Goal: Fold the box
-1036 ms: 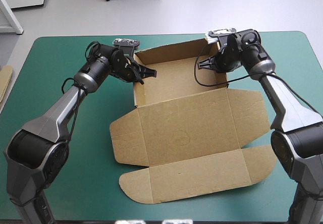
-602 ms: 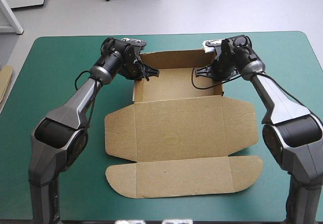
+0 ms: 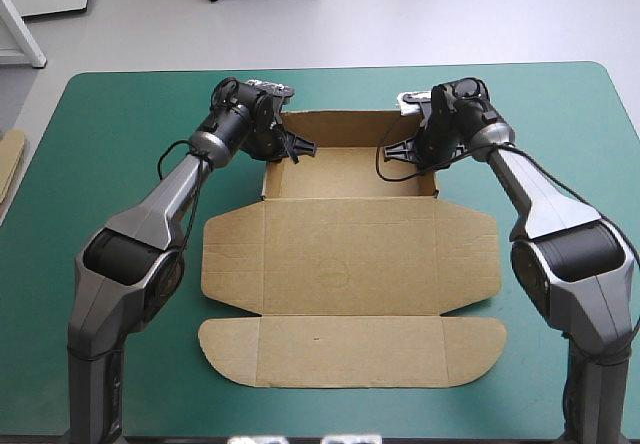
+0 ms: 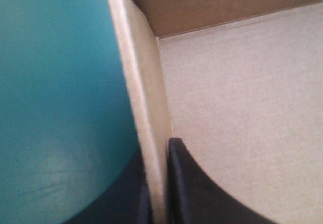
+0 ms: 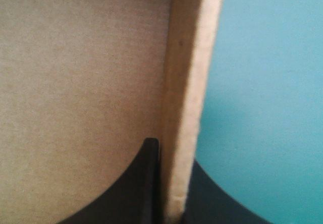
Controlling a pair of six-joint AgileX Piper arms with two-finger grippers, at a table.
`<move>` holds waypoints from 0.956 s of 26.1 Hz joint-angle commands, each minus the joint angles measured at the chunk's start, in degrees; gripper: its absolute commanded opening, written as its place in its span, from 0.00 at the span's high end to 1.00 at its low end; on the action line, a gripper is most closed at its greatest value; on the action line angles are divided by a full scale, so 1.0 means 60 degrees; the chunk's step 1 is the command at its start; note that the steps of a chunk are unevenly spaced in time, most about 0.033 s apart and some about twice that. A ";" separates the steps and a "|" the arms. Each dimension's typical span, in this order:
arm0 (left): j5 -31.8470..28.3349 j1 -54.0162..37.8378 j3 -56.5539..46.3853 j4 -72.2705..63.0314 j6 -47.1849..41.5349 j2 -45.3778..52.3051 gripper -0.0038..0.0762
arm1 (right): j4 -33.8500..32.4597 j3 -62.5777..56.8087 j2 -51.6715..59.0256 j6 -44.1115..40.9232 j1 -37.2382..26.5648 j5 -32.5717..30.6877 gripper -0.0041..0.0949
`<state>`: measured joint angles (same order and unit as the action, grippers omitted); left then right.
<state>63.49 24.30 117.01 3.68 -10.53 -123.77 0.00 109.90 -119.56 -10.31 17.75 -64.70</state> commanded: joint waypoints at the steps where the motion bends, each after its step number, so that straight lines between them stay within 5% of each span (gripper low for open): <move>1: -0.0370 0.0243 0.0476 -0.0360 0.0401 0.0463 0.85 | 0.0685 0.0342 0.0568 0.0584 0.0193 0.0232 0.86; 7: 0.0253 0.0243 0.1618 -0.0360 0.0417 0.0463 0.19 | 0.0313 0.0377 0.0976 0.0268 0.0193 0.0304 0.35; 25: 0.0964 0.0243 0.1858 0.0143 0.0800 0.2334 0.31 | -0.0701 0.0757 0.2217 0.0011 0.0193 -0.0215 0.35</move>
<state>70.44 25.40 126.60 4.31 -6.22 -116.09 -3.28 112.62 -111.06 -10.26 18.98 -67.46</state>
